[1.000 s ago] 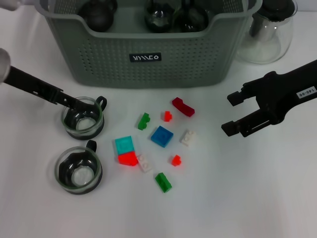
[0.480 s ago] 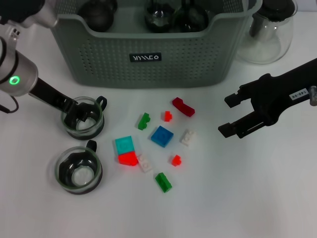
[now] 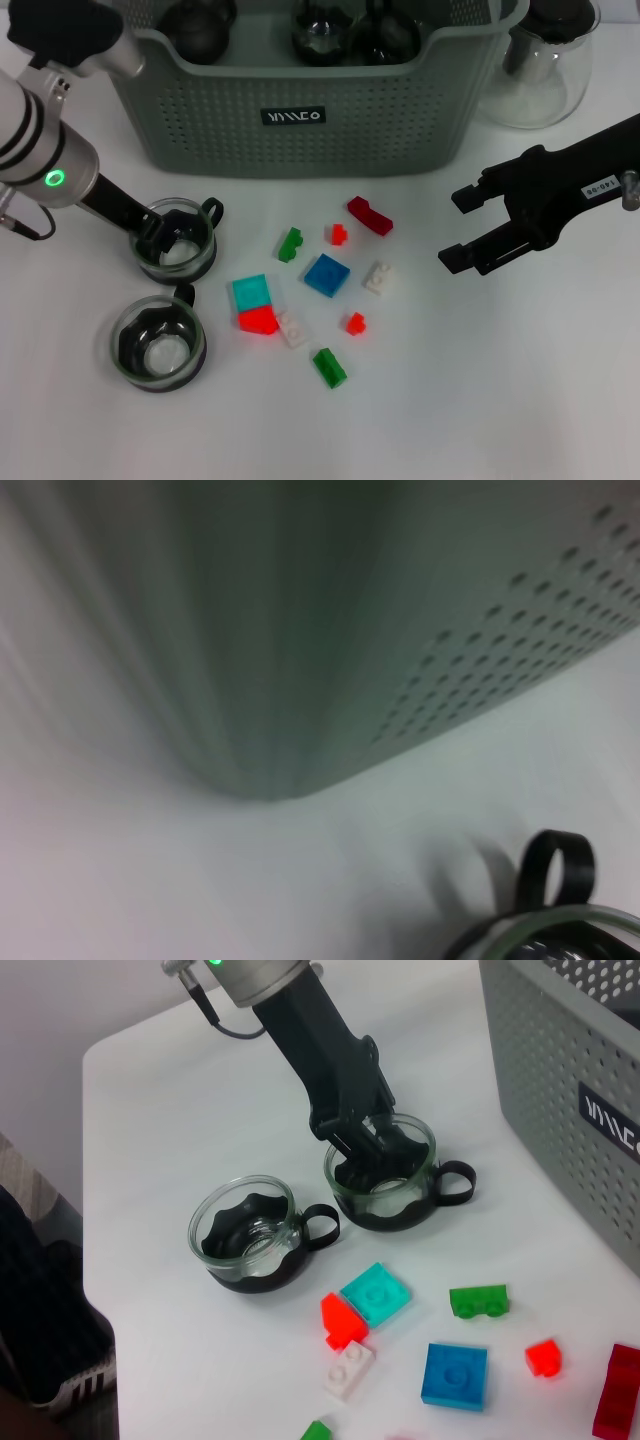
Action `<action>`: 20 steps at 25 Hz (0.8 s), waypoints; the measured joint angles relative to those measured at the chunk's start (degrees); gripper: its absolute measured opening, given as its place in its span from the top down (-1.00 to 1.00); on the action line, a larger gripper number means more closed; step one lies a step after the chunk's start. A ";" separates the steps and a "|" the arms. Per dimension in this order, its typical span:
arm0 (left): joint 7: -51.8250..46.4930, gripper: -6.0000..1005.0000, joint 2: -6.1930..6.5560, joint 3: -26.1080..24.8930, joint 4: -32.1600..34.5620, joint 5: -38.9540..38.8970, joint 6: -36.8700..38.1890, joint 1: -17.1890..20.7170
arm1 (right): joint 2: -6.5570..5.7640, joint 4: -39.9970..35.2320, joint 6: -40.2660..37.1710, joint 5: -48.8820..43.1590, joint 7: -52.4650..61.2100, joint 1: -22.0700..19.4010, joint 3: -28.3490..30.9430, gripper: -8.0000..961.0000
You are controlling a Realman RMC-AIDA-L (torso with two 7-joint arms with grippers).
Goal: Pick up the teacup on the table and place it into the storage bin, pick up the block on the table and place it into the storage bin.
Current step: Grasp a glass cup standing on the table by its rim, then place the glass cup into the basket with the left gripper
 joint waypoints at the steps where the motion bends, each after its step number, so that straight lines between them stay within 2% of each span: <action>1: -0.39 -0.09 0.00 0.65 -0.02 0.01 -0.55 0.11 | 0.01 -0.01 0.00 0.00 -0.01 0.00 0.04 -0.94; 7: -1.43 0.37 0.05 2.14 0.10 0.04 -2.25 0.35 | 0.02 -0.25 0.00 0.01 0.00 0.03 0.10 -0.94; 10: -1.44 0.77 0.11 2.17 0.49 0.05 -2.44 0.44 | 0.02 -0.26 0.04 0.01 0.02 0.07 0.22 -0.94; 15: -1.50 0.87 -0.04 2.49 4.53 0.05 -2.31 1.92 | -0.40 -0.30 0.08 0.09 0.36 0.07 0.36 -0.94; 20: -2.64 0.87 -0.16 3.31 10.93 -0.23 -0.10 4.19 | -0.95 -0.39 0.12 0.15 0.61 0.19 0.50 -0.94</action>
